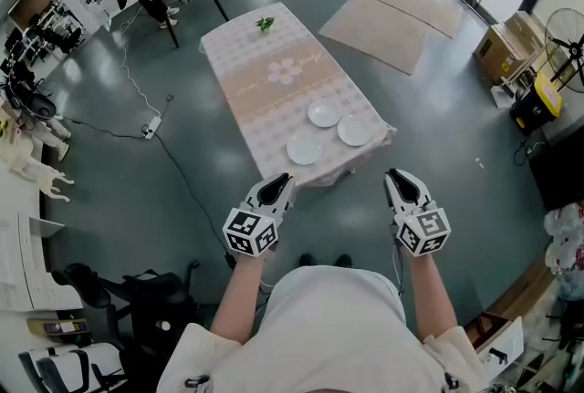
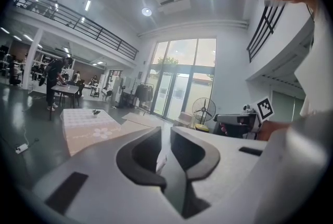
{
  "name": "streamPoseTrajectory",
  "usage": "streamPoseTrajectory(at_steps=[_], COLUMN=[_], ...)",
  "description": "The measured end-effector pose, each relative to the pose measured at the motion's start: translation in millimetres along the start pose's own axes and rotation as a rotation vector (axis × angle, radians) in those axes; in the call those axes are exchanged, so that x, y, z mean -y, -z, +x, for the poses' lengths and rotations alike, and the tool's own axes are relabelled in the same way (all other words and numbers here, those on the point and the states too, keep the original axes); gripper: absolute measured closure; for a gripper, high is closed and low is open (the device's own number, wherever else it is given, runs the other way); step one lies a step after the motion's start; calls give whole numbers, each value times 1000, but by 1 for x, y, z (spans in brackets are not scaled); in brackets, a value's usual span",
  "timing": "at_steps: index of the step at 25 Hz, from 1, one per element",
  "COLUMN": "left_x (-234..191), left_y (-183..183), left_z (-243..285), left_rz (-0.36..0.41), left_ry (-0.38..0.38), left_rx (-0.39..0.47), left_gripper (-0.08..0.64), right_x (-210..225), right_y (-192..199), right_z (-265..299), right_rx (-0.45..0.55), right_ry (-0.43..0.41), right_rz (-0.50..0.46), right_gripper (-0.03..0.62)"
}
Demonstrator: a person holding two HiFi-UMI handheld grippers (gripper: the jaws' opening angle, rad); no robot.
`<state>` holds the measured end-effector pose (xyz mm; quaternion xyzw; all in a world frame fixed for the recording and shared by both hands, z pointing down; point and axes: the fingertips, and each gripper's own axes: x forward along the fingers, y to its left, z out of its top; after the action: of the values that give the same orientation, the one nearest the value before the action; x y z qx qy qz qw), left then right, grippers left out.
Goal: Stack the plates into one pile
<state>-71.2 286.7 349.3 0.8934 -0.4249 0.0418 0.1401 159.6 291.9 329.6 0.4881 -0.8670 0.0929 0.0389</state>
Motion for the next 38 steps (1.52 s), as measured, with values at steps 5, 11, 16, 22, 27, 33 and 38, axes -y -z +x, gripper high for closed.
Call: streamPoseTrajectory(at_steps=[5, 11, 16, 22, 27, 33, 38], left_x=[-3, -11, -19, -30, -42, -48, -53], left_y=[2, -1, 1, 3, 5, 10, 8], left_z=[-4, -8, -12, -20, -27, -24, -20], left_rz=[-14, -6, -10, -12, -10, -18, -32], left_ry=[4, 18, 32, 57, 78, 94, 95], left_rx=[-5, -3, -9, -15, -23, -31, -23], left_gripper=[462, 445, 446, 446, 446, 446, 446], right_x=[-6, -12, -21, -35, -49, -53, -49], right_y=[1, 3, 5, 11, 14, 22, 19], right_z=[3, 10, 17, 22, 29, 31, 38], right_rx=[-13, -14, -18, -27, -27, -43, -49], right_ry=[7, 13, 19, 43, 61, 66, 74], right_rz=[1, 11, 13, 21, 21, 16, 15], right_gripper=[463, 463, 463, 463, 463, 463, 463])
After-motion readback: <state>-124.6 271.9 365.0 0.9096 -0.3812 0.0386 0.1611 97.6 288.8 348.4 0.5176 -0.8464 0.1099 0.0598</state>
